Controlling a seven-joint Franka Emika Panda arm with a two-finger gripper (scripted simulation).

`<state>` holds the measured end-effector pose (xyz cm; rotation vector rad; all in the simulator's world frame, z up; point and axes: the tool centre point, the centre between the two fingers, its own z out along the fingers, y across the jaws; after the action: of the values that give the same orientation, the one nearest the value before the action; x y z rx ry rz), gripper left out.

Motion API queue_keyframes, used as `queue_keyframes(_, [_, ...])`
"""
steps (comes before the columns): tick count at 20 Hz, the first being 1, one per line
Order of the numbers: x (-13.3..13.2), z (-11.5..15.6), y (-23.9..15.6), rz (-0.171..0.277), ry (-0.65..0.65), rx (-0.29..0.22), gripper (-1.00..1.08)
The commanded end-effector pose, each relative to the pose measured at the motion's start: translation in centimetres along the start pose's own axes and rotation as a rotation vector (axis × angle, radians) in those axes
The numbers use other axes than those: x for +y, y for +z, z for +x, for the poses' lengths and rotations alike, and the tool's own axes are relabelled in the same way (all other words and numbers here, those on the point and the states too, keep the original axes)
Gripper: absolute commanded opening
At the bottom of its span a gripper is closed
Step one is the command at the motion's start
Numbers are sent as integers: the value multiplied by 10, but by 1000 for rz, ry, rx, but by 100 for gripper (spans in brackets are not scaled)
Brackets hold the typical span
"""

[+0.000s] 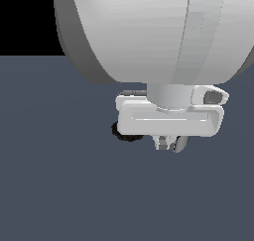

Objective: Turn on the faucet by rotating a designated handle.

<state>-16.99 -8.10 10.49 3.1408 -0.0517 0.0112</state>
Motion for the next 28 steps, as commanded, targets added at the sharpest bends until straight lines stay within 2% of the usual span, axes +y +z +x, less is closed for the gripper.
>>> queue_keyframes(1, [17,-3,3,0,25,-7,-100])
queue_keyframes(2, [4,-1,0,0,4,-1,-100])
queue_keyframes(28, [76,71,2,0,16,-4,-100])
